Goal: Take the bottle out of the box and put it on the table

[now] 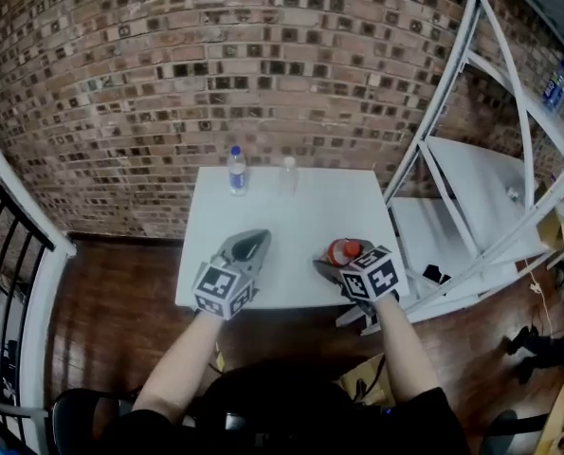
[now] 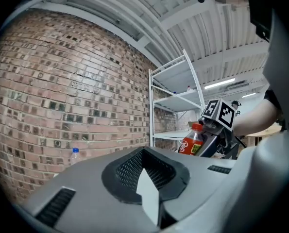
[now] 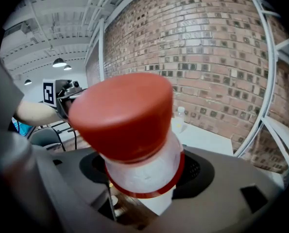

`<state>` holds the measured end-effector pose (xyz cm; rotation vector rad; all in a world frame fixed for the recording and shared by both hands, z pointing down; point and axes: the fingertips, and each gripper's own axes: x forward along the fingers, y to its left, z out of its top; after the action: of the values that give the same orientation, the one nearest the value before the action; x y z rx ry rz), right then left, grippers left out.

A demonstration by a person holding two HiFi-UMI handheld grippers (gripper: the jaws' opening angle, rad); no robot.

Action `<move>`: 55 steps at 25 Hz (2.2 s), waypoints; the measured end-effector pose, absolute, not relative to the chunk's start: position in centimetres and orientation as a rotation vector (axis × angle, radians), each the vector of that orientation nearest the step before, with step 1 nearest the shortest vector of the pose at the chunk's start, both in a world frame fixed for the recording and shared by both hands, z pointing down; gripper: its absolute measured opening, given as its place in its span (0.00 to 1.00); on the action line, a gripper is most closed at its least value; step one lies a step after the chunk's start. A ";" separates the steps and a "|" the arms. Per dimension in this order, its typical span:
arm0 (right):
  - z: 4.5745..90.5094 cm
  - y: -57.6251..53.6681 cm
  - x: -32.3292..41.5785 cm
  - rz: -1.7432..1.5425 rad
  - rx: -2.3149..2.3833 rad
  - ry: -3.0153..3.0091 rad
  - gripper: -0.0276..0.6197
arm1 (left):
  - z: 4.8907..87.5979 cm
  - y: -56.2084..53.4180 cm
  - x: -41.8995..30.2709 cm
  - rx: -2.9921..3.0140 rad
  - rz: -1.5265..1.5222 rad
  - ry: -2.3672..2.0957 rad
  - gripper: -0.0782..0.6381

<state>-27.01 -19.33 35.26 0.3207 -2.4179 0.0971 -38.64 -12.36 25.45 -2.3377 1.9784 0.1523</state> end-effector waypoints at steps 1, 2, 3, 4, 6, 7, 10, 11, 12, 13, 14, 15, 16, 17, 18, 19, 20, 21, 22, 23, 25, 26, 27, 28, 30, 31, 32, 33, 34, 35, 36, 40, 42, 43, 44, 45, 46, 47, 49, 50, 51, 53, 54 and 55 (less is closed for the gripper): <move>35.8 -19.6 -28.1 0.102 0.325 -2.413 0.57 | 25.8 -12.5 -39.5 -2.340 0.130 1.972 0.11; 36.4 -19.9 -29.0 0.109 0.326 -2.408 0.57 | 26.4 -12.7 -40.3 -2.344 0.106 1.967 0.11; 37.0 -20.3 -29.5 0.118 0.324 -2.401 0.57 | 27.1 -13.2 -40.8 -2.351 0.089 1.965 0.11; 37.7 -21.0 -29.8 0.126 0.321 -2.392 0.57 | 27.7 -13.9 -41.1 -2.359 0.087 1.965 0.11; 39.1 -22.8 -30.0 0.139 0.316 -2.371 0.57 | 28.7 -15.8 -41.6 -2.367 0.118 1.975 0.11; 39.7 -23.9 -30.2 0.142 0.315 -2.362 0.57 | 29.0 -16.9 -41.9 -2.369 0.134 1.981 0.11; 41.3 -28.2 -31.5 0.150 0.312 -2.341 0.57 | 29.8 -20.4 -43.0 -2.371 0.132 1.982 0.11; 41.7 -29.9 -32.1 0.150 0.308 -2.334 0.57 | 30.0 -21.7 -43.4 -2.366 0.123 1.987 0.11; 42.0 -31.7 -32.6 0.146 0.304 -2.326 0.57 | 30.2 -22.9 -43.8 -2.361 0.116 1.998 0.11; 42.5 -33.3 -33.0 0.145 0.298 -2.316 0.57 | 30.5 -24.2 -44.1 -2.361 0.109 2.011 0.11; 42.9 -35.0 -33.2 0.146 0.291 -2.302 0.57 | 30.9 -25.3 -44.2 -2.366 0.100 2.022 0.11; 43.4 -36.6 -33.4 0.149 0.284 -2.285 0.57 | 31.3 -26.5 -44.2 -2.374 0.088 2.029 0.11; 43.7 -38.2 -33.5 0.153 0.279 -2.266 0.57 | 31.6 -27.7 -44.2 -2.382 0.077 2.036 0.11; 44.0 -39.9 -33.8 0.158 0.277 -2.251 0.57 | 31.9 -28.9 -44.4 -2.385 0.070 2.045 0.11; 44.3 -41.5 -34.2 0.162 0.277 -2.242 0.57 | 32.1 -30.0 -44.7 -2.380 0.070 2.054 0.11; 44.4 -43.1 -34.8 0.165 0.278 -2.236 0.57 | 32.1 -31.0 -45.2 -2.371 0.072 2.065 0.11; 44.7 -44.6 -35.4 0.164 0.279 -2.230 0.57 | 32.1 -31.9 -45.7 -2.361 0.074 2.078 0.11; 45.0 -45.9 -36.1 0.155 0.282 -2.221 0.57 | 32.1 -32.8 -46.1 -2.354 0.070 2.092 0.11; 45.4 -47.1 -36.6 0.131 0.285 -2.208 0.57 | 32.2 -33.6 -46.5 -2.352 0.063 2.106 0.11; 46.0 -48.2 -37.1 0.094 0.287 -2.188 0.57 | 32.4 -34.3 -46.9 -2.351 0.057 2.122 0.11; 47.3 -49.9 -37.9 0.028 0.287 -2.149 0.57 | 33.1 -35.3 -47.4 -2.351 0.041 2.155 0.11; 47.8 -50.8 -38.2 0.021 0.288 -2.140 0.57 | 33.6 -35.7 -47.7 -2.351 0.029 2.171 0.11; 48.2 -51.6 -38.5 0.033 0.291 -2.135 0.57 | 34.0 -35.9 -47.9 -2.349 0.017 2.185 0.11; 48.5 -52.3 -38.7 0.057 0.292 -2.130 0.57 | 34.3 -36.2 -48.2 -2.345 0.009 2.199 0.11; 49.1 -53.4 -39.0 0.117 0.283 -2.118 0.57 | 34.3 -36.5 -48.6 -2.336 0.002 2.218 0.11; 49.5 -53.8 -39.1 0.143 0.275 -2.110 0.57 | 34.2 -36.7 -48.7 -2.333 -0.001 2.224 0.11; 49.8 -54.1 -39.2 0.159 0.269 -2.101 0.58 | 34.3 -36.8 -48.9 -2.331 -0.006 2.229 0.11; 50.1 -54.3 -39.2 0.164 0.268 -2.094 0.58 | 34.4 -37.0 -49.1 -2.329 -0.011 2.233 0.11; 50.4 -54.4 -39.3 0.165 0.268 -2.092 0.58 | 34.5 -37.0 -49.2 -2.327 -0.018 2.237 0.11; 50.6 -54.5 -39.4 0.170 0.269 -2.098 0.58 | 34.7 -37.0 -49.3 -2.327 -0.025 2.241 0.11; 50.7 -54.5 -39.4 0.179 0.269 -2.106 0.58 | 34.9 -37.0 -49.3 -2.329 -0.031 2.245 0.11; 50.9 -54.3 -39.5 0.191 0.257 -2.132 0.59 | 35.2 -36.9 -49.2 -2.343 -0.039 2.257 0.11; 50.7 -54.5 -39.4 0.159 0.273 -2.143 0.59 | 34.9 -37.0 -48.9 -2.355 -0.029 2.244 0.11; 50.6 -54.9 -39.4 0.131 0.288 -2.148 0.60 | 34.6 -37.0 -48.8 -2.360 -0.021 2.233 0.11; 50.4 -55.1 -39.3 0.107 0.300 -2.154 0.60 | 34.4 -37.0 -48.7 -2.365 -0.016 2.224 0.11; 50.3 -55.2 -39.3 0.094 0.306 -2.162 0.63 | 34.3 -37.0 -48.6 -2.371 -0.022 2.221 0.11; 50.2 -55.2 -39.3 0.095 0.309 -2.173 0.66 | 34.3 -36.8 -48.6 -2.378 -0.039 2.226 0.11; 50.0 -55.0 -39.4 0.101 0.314 -2.187 0.66 | 34.3 -36.6 -48.7 -2.382 -0.059 2.234 0.11; 49.4 -54.8 -39.5 0.111 0.330 -2.213 0.66 | 34.1 -36.4 -48.9 -2.372 -0.051 2.235 0.11; 49.4 -54.9 -39.3 0.111 0.340 -2.213 0.66 | 33.9 -36.3 -49.0 -2.362 -0.024 2.227 0.11; 49.5 -55.0 -38.9 0.113 0.352 -2.208 0.66 | 33.7 -36.3 -49.0 -2.356 -0.005 2.218 0.11; 49.3 -55.0 -38.2 0.116 0.374 -2.202 0.66 | 33.7 -35.9 -48.8 -2.365 0.002 2.205 0.11; 49.1 -55.0 -38.0 0.115 0.383 -2.204 0.66 | 33.6 -35.7 -48.8 -2.367 0.002 2.199 0.11; 48.8 -54.9 -37.8 0.114 0.392 -2.206 0.66 | 33.5 -35.5 -48.9 -2.366 0.006 2.191 0.11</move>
<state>-37.83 -54.88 48.80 0.3924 -2.2057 0.1144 -48.88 -35.53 33.48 -2.3656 2.1913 0.0057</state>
